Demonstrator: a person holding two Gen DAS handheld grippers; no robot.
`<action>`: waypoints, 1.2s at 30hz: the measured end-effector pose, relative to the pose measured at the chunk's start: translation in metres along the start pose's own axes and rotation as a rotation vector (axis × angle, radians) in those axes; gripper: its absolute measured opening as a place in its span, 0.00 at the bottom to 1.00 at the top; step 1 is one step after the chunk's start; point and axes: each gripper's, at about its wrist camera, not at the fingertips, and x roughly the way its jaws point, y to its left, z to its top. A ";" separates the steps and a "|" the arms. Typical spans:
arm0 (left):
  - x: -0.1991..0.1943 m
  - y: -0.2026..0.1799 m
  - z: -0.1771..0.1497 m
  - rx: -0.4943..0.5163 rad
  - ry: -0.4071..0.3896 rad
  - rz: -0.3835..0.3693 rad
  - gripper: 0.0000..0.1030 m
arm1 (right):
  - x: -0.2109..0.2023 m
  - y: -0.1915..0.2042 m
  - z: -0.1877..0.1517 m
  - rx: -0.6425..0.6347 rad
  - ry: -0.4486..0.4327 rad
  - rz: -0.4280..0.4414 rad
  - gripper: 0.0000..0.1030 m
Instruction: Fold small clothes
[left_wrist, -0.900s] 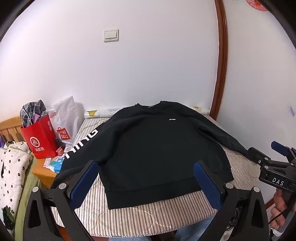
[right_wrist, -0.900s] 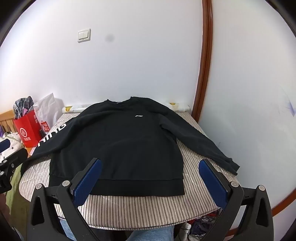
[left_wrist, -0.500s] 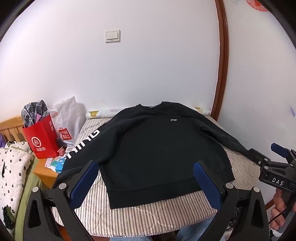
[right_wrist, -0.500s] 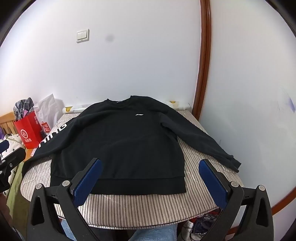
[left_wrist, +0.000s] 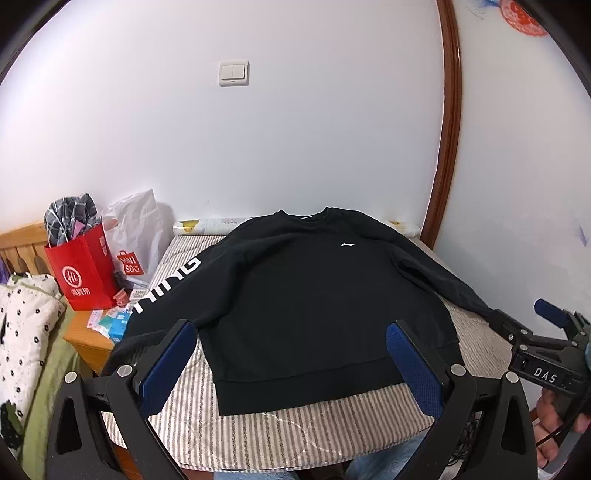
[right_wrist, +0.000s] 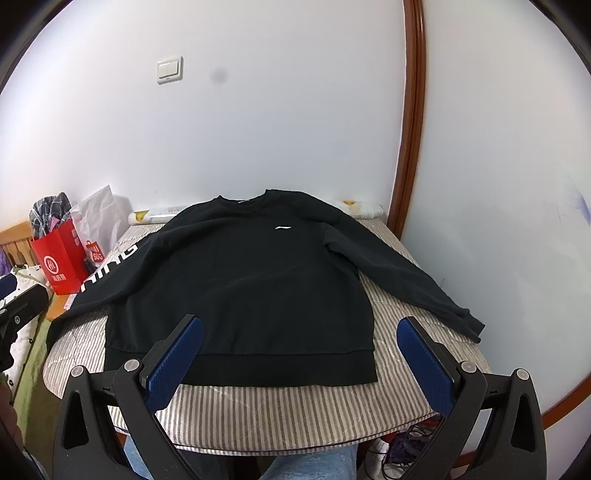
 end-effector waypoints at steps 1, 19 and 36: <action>0.000 0.000 0.000 -0.002 0.002 0.001 1.00 | 0.000 0.000 -0.001 0.000 0.003 -0.004 1.00; -0.002 0.001 -0.003 0.007 0.007 -0.009 1.00 | -0.001 -0.005 0.001 0.031 0.007 0.002 1.00; -0.003 -0.004 -0.003 0.026 0.000 -0.011 1.00 | -0.003 -0.002 0.002 0.030 0.003 0.000 1.00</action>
